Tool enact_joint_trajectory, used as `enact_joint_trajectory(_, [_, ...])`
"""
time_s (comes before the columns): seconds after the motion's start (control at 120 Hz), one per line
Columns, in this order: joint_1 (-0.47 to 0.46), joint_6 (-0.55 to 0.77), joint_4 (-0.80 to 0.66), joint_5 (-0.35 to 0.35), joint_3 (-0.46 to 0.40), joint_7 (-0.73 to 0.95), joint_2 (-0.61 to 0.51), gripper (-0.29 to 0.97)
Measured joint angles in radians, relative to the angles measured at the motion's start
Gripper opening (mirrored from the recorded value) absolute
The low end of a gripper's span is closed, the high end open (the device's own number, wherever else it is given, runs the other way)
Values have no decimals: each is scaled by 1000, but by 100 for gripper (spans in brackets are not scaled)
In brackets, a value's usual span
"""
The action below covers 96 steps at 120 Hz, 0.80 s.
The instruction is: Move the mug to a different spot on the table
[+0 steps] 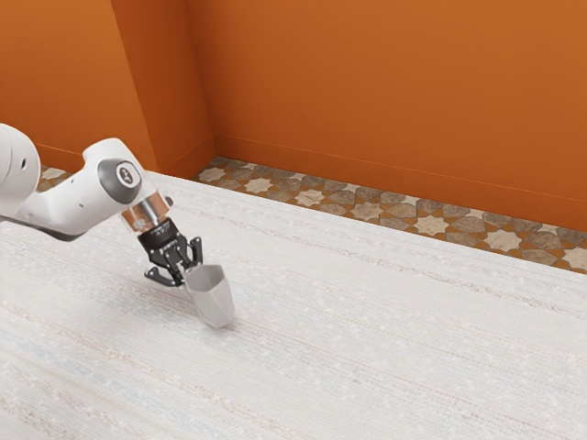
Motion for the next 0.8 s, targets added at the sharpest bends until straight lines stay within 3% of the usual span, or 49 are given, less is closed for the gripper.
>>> enact_joint_trajectory(0.3, [0,32,30,3,2,23,6,46])
enact_joint_trajectory(0.5, [-2,35,114,163,-6,34,-13,59])
enact_joint_trajectory(0.667, [-5,-34,114,408,-82,46,-130,64])
enact_joint_trajectory(0.8, [-3,-98,123,511,-106,113,-202,66])
